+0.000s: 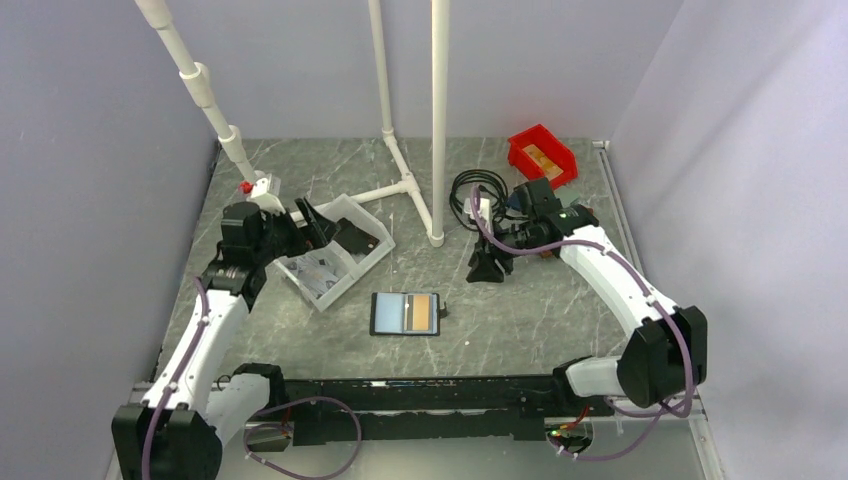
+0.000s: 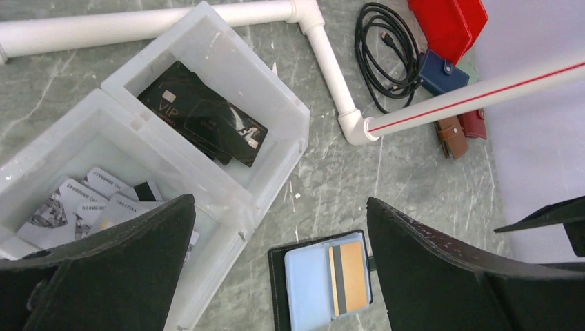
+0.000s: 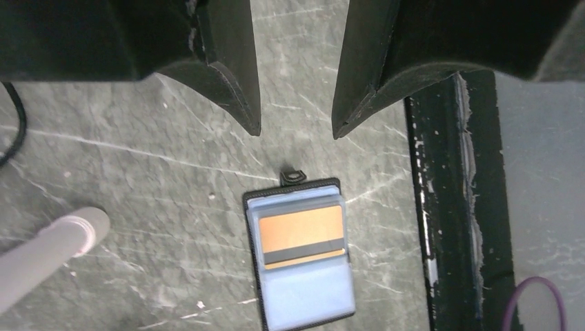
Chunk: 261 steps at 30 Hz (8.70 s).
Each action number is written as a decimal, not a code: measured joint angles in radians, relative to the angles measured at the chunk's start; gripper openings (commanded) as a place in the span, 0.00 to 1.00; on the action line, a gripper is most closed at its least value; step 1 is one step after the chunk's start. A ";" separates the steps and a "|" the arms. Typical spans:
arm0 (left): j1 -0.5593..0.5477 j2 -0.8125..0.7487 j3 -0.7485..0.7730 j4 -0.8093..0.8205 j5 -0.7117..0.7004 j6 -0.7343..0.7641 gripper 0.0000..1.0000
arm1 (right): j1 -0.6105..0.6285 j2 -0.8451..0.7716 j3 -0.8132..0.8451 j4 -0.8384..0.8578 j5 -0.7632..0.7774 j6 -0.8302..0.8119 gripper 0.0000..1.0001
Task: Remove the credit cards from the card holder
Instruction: Place the credit card in the storage box, then remove the credit card from the card holder, then place the credit card in the storage box.
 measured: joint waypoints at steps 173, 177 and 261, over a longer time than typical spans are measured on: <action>-0.605 0.447 -0.513 0.832 -0.026 -0.541 0.00 | 0.388 0.476 0.026 0.254 0.327 0.319 0.08; -0.597 0.434 -0.514 0.813 -0.021 -0.537 0.00 | 0.388 0.476 0.027 0.252 0.325 0.319 0.09; -0.552 -0.076 -0.259 0.035 -0.043 -0.122 0.00 | 0.332 0.214 0.013 0.060 0.211 0.075 0.47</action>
